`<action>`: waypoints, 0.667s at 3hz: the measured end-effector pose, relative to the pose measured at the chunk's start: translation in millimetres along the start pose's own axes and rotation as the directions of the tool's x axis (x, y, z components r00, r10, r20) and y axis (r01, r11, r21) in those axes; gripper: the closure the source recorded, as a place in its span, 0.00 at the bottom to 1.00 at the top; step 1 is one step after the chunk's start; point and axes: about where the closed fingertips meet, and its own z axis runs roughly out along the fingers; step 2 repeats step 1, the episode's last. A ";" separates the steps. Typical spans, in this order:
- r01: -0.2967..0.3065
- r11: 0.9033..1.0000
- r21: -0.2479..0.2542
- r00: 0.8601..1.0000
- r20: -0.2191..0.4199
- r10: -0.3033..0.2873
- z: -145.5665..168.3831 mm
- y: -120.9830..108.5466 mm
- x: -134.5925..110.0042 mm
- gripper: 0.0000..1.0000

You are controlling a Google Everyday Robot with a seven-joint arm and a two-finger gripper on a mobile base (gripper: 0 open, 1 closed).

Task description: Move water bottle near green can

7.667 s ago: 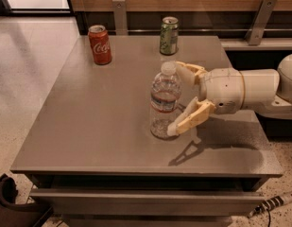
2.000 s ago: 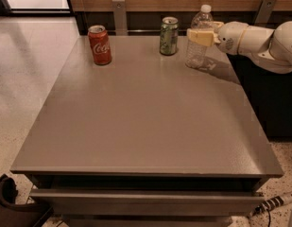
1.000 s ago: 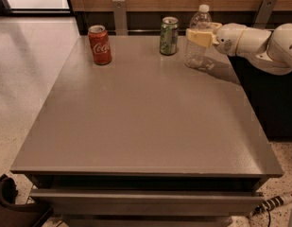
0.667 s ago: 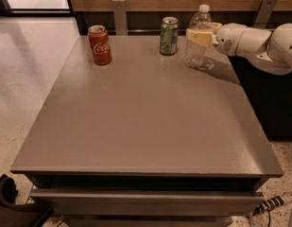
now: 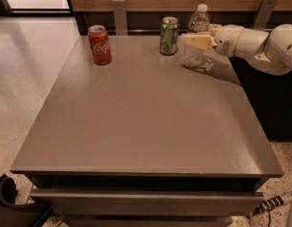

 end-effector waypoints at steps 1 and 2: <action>0.000 1.000 -0.003 1.000 0.000 0.000 2.0 1.1 0.1 0.00; 0.000 1.000 -0.003 1.000 0.000 0.000 2.0 1.1 0.1 0.00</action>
Offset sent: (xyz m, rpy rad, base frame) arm 0.0000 0.0000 0.0000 0.0000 0.0000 0.0000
